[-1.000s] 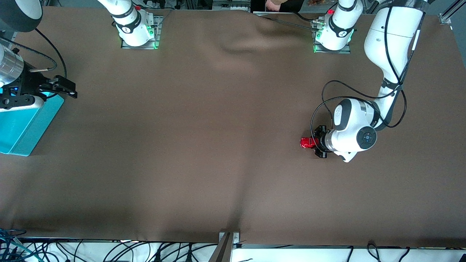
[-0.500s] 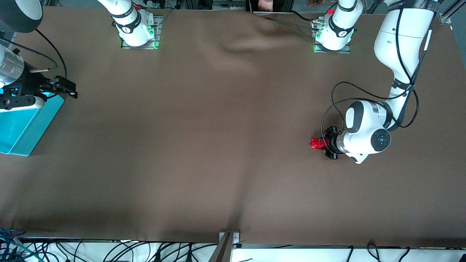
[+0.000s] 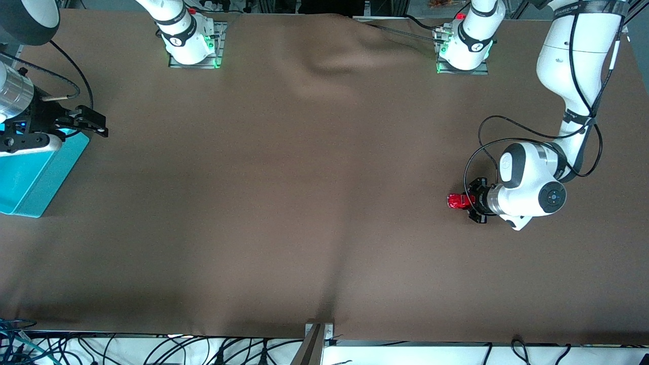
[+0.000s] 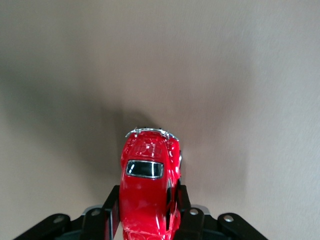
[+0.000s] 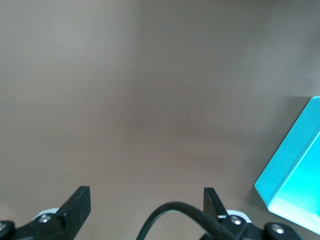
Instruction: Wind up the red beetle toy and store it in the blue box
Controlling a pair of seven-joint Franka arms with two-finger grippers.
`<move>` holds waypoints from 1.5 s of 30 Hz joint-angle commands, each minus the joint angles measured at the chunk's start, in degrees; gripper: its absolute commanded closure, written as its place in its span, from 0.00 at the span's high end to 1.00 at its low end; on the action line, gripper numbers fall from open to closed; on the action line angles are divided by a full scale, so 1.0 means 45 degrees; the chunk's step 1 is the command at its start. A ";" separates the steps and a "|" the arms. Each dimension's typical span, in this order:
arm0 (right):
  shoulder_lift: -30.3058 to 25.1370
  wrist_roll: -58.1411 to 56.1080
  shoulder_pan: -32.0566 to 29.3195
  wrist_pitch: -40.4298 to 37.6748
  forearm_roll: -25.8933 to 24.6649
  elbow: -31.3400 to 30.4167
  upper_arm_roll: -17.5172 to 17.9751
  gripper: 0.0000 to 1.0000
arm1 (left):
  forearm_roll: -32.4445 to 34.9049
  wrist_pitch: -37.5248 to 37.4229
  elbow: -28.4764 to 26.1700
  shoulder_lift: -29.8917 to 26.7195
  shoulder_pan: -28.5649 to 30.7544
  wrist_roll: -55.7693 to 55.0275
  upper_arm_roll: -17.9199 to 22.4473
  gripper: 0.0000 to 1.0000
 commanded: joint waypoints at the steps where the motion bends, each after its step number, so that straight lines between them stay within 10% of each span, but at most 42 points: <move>1: -0.0160 -0.0057 -0.0024 -0.0043 0.0142 -0.0050 0.0041 1.00 | 0.0482 0.0607 -0.0078 0.0619 0.0301 0.0628 0.0072 0.00; 44: -0.0082 -0.0038 -0.0024 0.0035 0.0161 -0.0050 0.0041 1.00 | 0.0443 0.0529 -0.0039 0.0638 0.0477 0.1312 0.0130 0.00; 45: -0.0082 -0.0038 -0.0024 0.0035 0.0161 -0.0069 0.0041 1.00 | 0.0443 0.0529 -0.0039 0.0638 0.0477 0.1331 0.0130 0.13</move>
